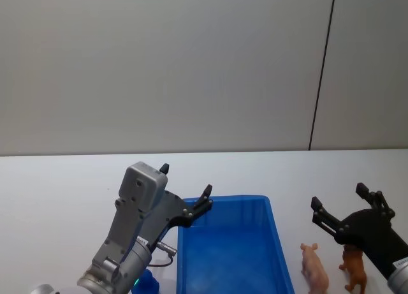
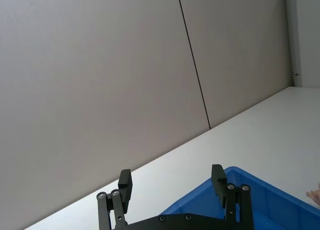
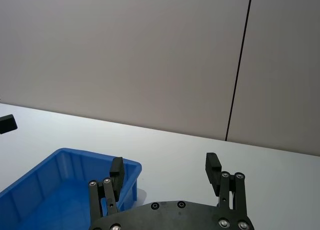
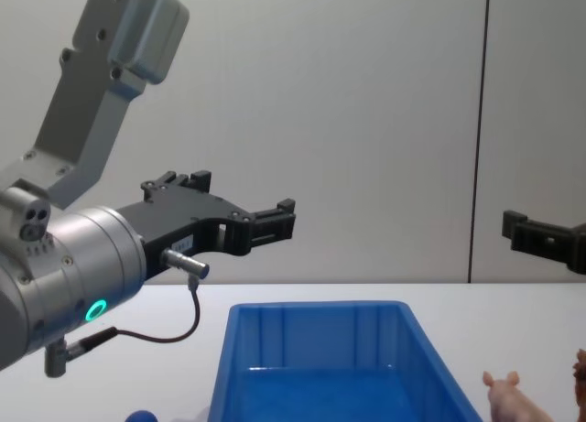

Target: Pick up the two dolls from the table and place them into the box.

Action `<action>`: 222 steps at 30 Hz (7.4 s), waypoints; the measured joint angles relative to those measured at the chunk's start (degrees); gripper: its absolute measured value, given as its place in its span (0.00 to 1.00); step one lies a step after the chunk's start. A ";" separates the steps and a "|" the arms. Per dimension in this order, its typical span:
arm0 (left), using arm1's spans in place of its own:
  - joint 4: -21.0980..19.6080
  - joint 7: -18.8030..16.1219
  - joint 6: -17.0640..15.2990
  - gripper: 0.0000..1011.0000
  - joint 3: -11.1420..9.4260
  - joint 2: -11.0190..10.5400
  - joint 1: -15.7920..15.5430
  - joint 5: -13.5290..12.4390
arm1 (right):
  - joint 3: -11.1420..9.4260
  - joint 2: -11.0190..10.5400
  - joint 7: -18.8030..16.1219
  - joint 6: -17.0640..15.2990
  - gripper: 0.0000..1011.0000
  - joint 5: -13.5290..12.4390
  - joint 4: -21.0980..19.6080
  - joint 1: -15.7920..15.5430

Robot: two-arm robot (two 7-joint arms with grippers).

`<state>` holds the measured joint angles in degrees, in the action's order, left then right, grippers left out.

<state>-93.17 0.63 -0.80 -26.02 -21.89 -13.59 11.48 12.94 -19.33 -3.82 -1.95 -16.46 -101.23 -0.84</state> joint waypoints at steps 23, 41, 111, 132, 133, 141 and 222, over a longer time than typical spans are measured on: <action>0.00 0.00 0.00 0.99 0.00 0.00 0.00 0.00 | 0.00 0.00 0.00 0.00 0.99 0.00 0.00 0.00; 0.00 0.00 0.00 0.99 0.00 0.00 0.00 0.00 | -0.02 0.01 0.03 -0.06 0.99 0.00 0.00 -0.01; 0.00 0.00 0.00 0.99 0.00 0.00 0.00 0.00 | 0.02 3.99 10.70 -10.52 0.47 0.48 7.13 -4.39; 0.00 0.00 0.00 0.99 0.00 0.00 0.00 0.00 | -0.68 4.18 9.71 -7.81 0.29 2.08 3.35 -4.05; 0.00 0.00 0.00 0.99 0.00 0.00 0.00 0.00 | -0.70 4.19 9.48 -7.67 0.29 2.15 3.19 -3.94; 0.00 0.00 0.00 0.99 0.00 0.00 0.00 0.00 | -0.58 4.70 5.59 -7.01 0.29 2.55 2.40 -2.29; 0.00 0.00 0.00 0.99 0.00 0.00 0.00 0.00 | 1.27 5.53 3.40 -10.07 0.99 4.86 3.39 -4.39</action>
<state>-93.18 0.63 -0.79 -26.02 -21.89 -13.59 11.48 14.21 -13.81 -0.43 -12.02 -11.60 -97.84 -5.23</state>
